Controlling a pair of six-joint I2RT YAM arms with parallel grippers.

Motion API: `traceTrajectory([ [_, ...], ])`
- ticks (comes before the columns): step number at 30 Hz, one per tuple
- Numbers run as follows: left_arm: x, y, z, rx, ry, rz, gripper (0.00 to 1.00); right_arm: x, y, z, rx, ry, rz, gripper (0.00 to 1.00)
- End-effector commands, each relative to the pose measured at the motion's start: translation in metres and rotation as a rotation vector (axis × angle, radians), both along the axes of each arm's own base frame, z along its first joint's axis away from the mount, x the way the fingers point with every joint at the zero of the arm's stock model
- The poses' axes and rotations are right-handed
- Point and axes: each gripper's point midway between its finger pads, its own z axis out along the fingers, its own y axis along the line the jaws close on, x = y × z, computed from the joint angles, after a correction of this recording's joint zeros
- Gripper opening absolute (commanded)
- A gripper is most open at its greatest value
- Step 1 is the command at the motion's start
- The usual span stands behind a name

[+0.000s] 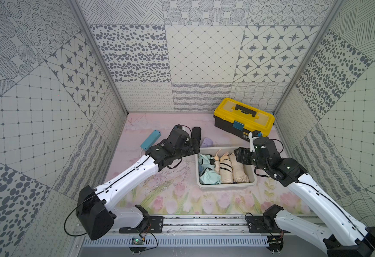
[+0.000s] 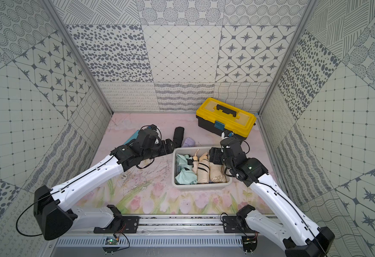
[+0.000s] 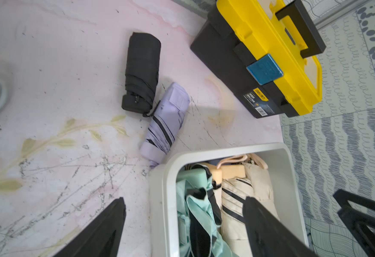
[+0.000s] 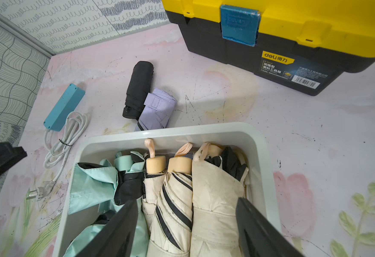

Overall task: Put the umbrella into the storage box
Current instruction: Move the storage box to the center of the board, then pick up the umbrella from the center of the board.

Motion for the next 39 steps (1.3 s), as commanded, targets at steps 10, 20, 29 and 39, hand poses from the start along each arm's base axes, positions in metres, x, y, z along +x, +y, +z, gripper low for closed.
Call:
traceTrajectory([
  [10, 0.126, -0.02, -0.071, 0.249, 0.091, -0.092, 0.96, 0.014, -0.006, 0.024, 0.041, -0.111, -0.047, 0.76],
  [20, 0.177, -0.025, -0.133, 0.392, 0.15, -0.068, 0.98, 0.018, -0.006, 0.024, 0.043, -0.099, -0.054, 0.75],
  [29, 0.197, -0.019, -0.179, 0.466, 0.209, -0.012, 0.99, 0.01, -0.012, 0.015, 0.071, -0.07, -0.094, 0.74],
  [39, 0.212, -0.015, -0.205, 0.473, 0.229, 0.0, 0.79, 0.015, -0.008, 0.013, 0.064, -0.057, -0.084, 0.74],
])
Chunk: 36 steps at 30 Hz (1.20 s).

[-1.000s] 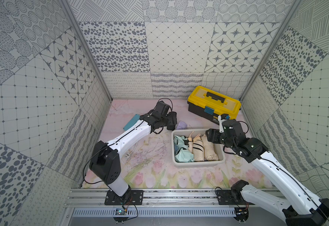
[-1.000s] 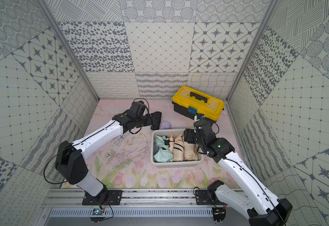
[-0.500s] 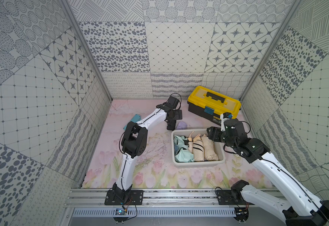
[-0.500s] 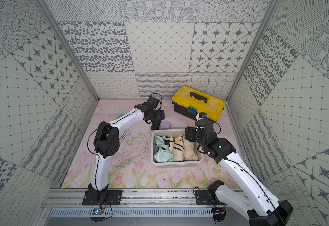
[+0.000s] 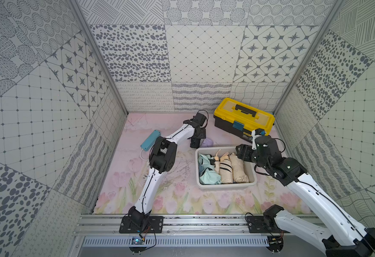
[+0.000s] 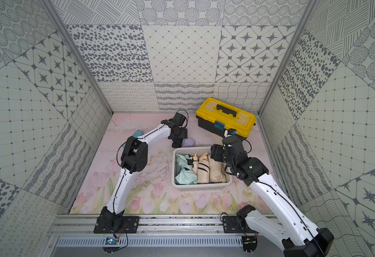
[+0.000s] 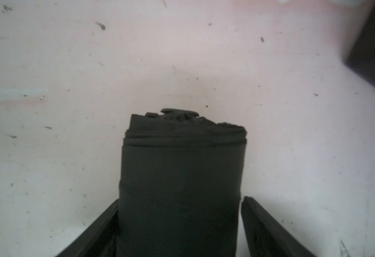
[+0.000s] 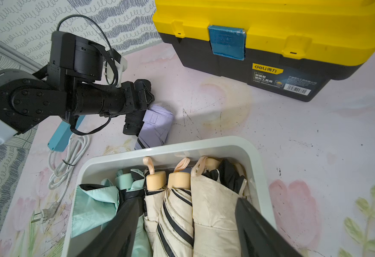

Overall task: Put the umbrella into the storage box
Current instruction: Pick up the umbrella from the center of the board.

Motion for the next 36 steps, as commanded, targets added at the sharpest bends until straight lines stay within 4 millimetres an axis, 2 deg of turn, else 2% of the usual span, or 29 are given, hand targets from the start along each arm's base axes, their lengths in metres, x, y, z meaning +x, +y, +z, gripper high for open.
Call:
traceTrajectory([
  [1, 0.004, 0.014, -0.01, 0.049, 0.017, 0.014, 0.75, 0.004, 0.0, 0.005, 0.014, -0.02, -0.012, 0.74],
  [5, 0.008, 0.019, -0.013, 0.042, 0.02, 0.018, 0.61, 0.003, -0.001, 0.007, 0.016, -0.031, -0.015, 0.74],
  [7, 0.01, 0.019, -0.01, 0.035, 0.017, 0.014, 0.57, 0.003, -0.002, 0.007, 0.018, -0.037, -0.017, 0.74],
  [9, 0.01, 0.018, -0.004, 0.027, 0.01, 0.006, 0.54, 0.003, -0.003, 0.007, 0.022, -0.04, -0.024, 0.74],
  [12, 0.011, 0.017, 0.014, 0.01, -0.01, 0.0, 0.49, 0.003, -0.003, 0.007, 0.027, -0.05, -0.026, 0.74],
  [15, 0.009, 0.018, 0.046, -0.006, -0.046, -0.008, 0.48, 0.005, -0.002, 0.008, 0.038, -0.063, -0.025, 0.74],
  [20, 0.0, 0.025, 0.122, -0.105, -0.158, 0.029, 0.46, 0.008, 0.009, 0.017, 0.082, -0.105, 0.02, 0.74],
  [23, -0.012, 0.029, 0.173, -0.213, -0.259, 0.08, 0.44, 0.01, 0.035, 0.033, 0.14, -0.161, 0.155, 0.74],
  [26, -0.029, 0.027, 0.214, -0.391, -0.327, 0.139, 0.41, 0.006, 0.063, 0.055, 0.202, -0.217, 0.305, 0.74],
  [31, -0.062, 0.025, 0.253, -0.708, -0.313, 0.24, 0.43, 0.003, 0.083, 0.073, 0.246, -0.271, 0.405, 0.75],
  [36, -0.088, 0.024, 0.27, -1.022, -0.302, 0.34, 0.43, 0.001, 0.1, 0.078, 0.368, -0.262, 0.376, 0.76],
])
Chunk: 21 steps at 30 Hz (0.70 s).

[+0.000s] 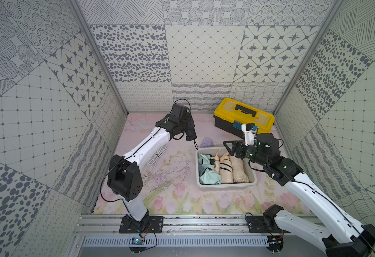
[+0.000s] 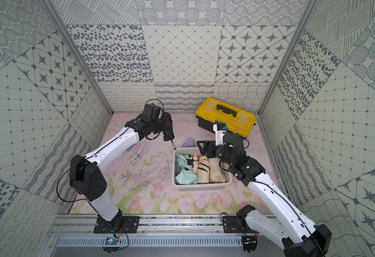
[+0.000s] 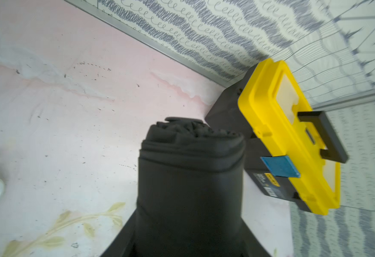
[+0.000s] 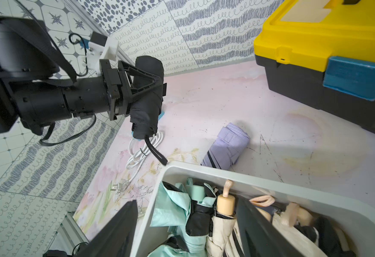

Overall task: Put the umbrella into the storage box
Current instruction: Pick up the umbrella from the center of the board.

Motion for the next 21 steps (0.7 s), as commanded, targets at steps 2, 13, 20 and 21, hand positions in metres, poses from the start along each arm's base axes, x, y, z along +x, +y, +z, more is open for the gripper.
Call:
traceTrajectory([
  [2, -0.012, -0.021, 0.059, -0.612, -0.077, 0.087, 0.43, -0.001, 0.027, 0.029, 0.203, -0.033, 0.007, 0.77],
  [13, -0.038, -0.037, 0.049, -0.918, -0.032, 0.117, 0.43, 0.008, 0.087, -0.009, 0.394, 0.181, -0.008, 0.79],
  [20, -0.046, -0.049, 0.047, -0.954, -0.026, 0.15, 0.42, 0.021, 0.106, -0.019, 0.489, 0.24, -0.019, 0.81],
  [21, -0.046, -0.051, 0.048, -0.957, -0.029, 0.153, 0.42, 0.023, 0.108, -0.019, 0.496, 0.243, -0.019, 0.81],
])
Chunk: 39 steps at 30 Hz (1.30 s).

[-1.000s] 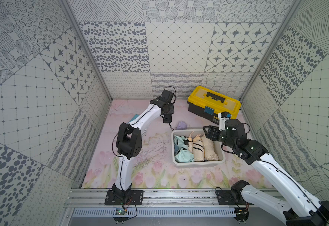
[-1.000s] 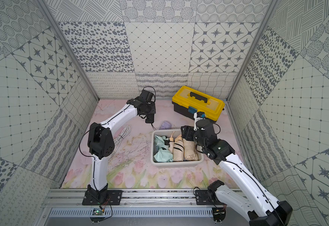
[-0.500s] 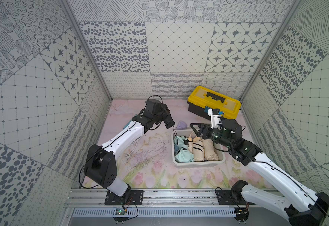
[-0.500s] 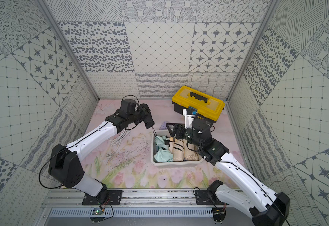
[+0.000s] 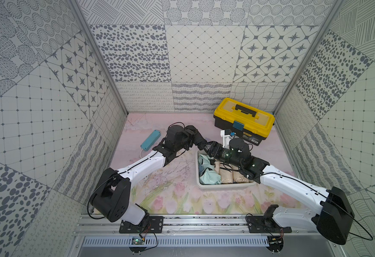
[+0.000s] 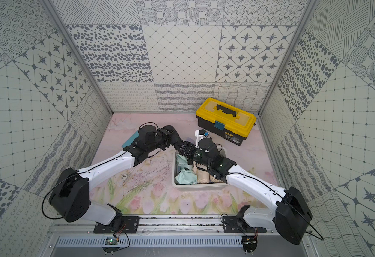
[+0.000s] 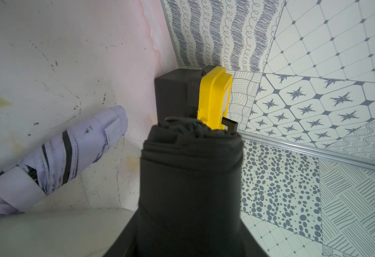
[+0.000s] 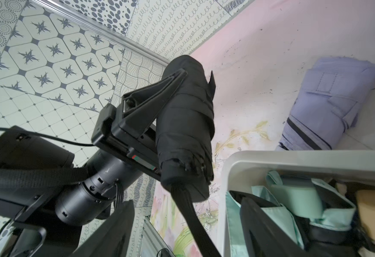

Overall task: Put the umbrella into the storage box
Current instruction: Pick up the umbrella from the center of the board.

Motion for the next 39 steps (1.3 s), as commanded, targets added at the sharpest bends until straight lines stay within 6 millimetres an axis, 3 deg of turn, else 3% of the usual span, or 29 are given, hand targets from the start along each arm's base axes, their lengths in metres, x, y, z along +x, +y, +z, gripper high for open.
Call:
traceTrajectory([
  [1, 0.007, -0.011, 0.064, -0.223, -0.143, 0.052, 0.42, 0.011, 0.011, 0.029, 0.129, -0.037, -0.026, 0.81],
  [10, 0.006, -0.02, 0.063, -0.251, -0.126, 0.083, 0.41, 0.033, 0.01, 0.029, 0.154, -0.041, -0.123, 0.71],
  [20, -0.002, -0.019, 0.058, -0.219, -0.108, 0.13, 0.41, 0.045, 0.019, 0.024, 0.179, 0.011, -0.151, 0.35],
  [22, -0.005, -0.017, 0.055, -0.213, -0.101, 0.144, 0.49, 0.046, 0.017, 0.026, 0.181, 0.007, -0.162, 0.29],
  [24, -0.008, -0.012, 0.051, -0.205, -0.087, 0.165, 0.65, 0.046, 0.013, 0.027, 0.176, -0.007, -0.176, 0.23],
  [26, -0.014, -0.003, 0.039, -0.191, -0.043, 0.193, 0.84, 0.046, 0.008, 0.026, 0.165, -0.016, -0.195, 0.18],
  [29, -0.029, 0.017, 0.025, -0.148, -0.004, 0.243, 0.99, 0.045, 0.0, 0.023, 0.147, -0.017, -0.217, 0.14],
  [33, -0.055, 0.053, 0.017, -0.013, -0.021, 0.292, 0.99, 0.041, -0.014, 0.018, 0.078, -0.022, -0.205, 0.13],
  [36, -0.075, 0.084, 0.031, 0.246, -0.122, 0.276, 0.99, 0.031, -0.029, 0.014, -0.013, -0.032, -0.16, 0.13],
  [39, -0.089, 0.103, 0.057, 0.549, -0.265, 0.197, 0.98, 0.012, -0.039, 0.019, -0.107, -0.098, -0.057, 0.13],
])
